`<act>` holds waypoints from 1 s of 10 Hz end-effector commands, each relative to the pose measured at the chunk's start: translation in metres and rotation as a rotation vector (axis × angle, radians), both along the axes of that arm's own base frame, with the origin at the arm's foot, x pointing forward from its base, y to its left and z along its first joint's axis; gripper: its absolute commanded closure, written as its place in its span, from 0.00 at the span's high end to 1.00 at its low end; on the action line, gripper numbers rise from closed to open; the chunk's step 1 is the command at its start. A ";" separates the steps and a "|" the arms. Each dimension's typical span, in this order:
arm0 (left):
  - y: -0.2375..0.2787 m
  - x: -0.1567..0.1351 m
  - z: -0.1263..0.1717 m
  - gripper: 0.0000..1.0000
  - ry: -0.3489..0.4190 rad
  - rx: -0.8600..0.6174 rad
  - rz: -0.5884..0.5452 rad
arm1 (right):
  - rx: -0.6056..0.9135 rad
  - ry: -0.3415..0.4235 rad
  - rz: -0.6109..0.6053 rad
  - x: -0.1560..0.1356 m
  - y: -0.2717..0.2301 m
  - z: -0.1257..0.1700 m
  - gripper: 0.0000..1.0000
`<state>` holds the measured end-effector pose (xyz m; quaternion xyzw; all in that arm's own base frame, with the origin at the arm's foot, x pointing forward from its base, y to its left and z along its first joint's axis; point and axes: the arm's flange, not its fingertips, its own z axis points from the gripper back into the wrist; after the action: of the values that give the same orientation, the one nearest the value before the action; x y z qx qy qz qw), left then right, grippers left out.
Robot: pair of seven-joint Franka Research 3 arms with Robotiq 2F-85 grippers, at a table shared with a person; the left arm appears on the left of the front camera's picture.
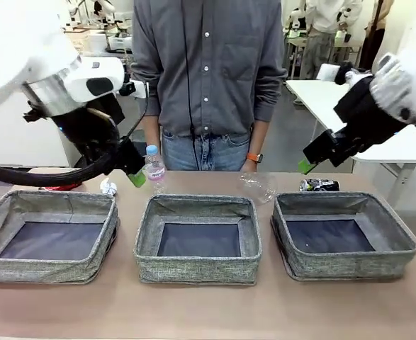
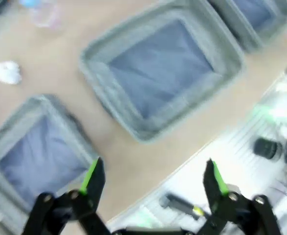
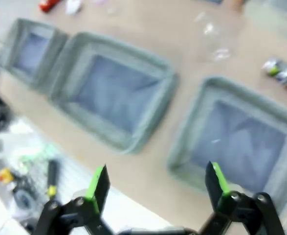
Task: Sort the waste into the appropriate baskets.
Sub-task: Pick up the waste item pointed out by the person.
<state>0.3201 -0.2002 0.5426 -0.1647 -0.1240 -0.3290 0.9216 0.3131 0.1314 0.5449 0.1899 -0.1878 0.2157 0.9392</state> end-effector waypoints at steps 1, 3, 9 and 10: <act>0.061 0.009 0.014 1.00 0.204 -0.402 -0.066 | 0.320 0.289 0.070 0.000 -0.026 0.015 1.00; 0.103 0.005 0.017 1.00 0.198 -0.854 -0.055 | 0.678 0.353 0.088 0.005 -0.045 0.008 1.00; 0.142 -0.004 -0.031 1.00 0.249 -0.955 0.244 | 0.953 0.244 -0.158 0.031 -0.059 -0.026 1.00; 0.172 -0.002 -0.013 1.00 0.242 -1.046 0.163 | 1.067 0.377 -0.100 0.031 -0.086 -0.015 1.00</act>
<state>0.3287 -0.0324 0.5172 -0.6128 -0.1675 -0.1087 0.7646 0.3476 0.0521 0.5195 0.6445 -0.1274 -0.0026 0.7539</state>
